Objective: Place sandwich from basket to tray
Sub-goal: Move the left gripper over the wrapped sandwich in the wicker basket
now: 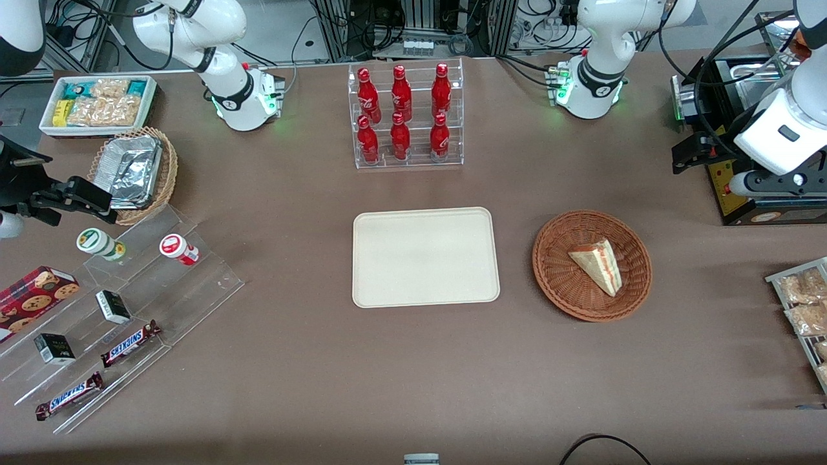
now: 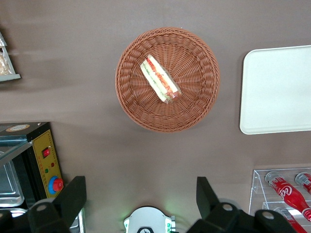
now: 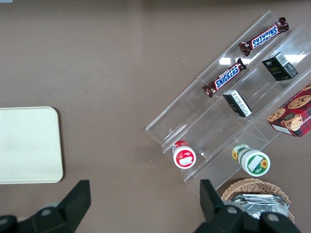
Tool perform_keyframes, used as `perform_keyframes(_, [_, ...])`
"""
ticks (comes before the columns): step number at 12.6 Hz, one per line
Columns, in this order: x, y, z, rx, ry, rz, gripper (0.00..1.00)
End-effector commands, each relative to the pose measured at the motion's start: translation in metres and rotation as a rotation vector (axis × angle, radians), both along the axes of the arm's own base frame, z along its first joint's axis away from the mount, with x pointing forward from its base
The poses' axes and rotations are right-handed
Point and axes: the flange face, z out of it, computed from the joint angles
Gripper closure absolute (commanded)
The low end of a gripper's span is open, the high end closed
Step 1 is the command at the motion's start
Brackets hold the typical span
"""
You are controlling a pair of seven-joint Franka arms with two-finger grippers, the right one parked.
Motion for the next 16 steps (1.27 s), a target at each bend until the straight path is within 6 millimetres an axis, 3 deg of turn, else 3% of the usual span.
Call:
perform_keyframes(1, [-0.006,0.001,-0.003,0.004,0.016,-0.013,0.00])
perform_keyframes(4, [-0.003,0.000,-0.037,0.010,0.083,-0.009,0.00])
perform_keyframes(11, [0.008,-0.010,-0.184,0.007,0.012,0.009,0.00])
perform_keyframes(16, [0.008,-0.013,-0.263,-0.004,-0.095,0.103,0.00])
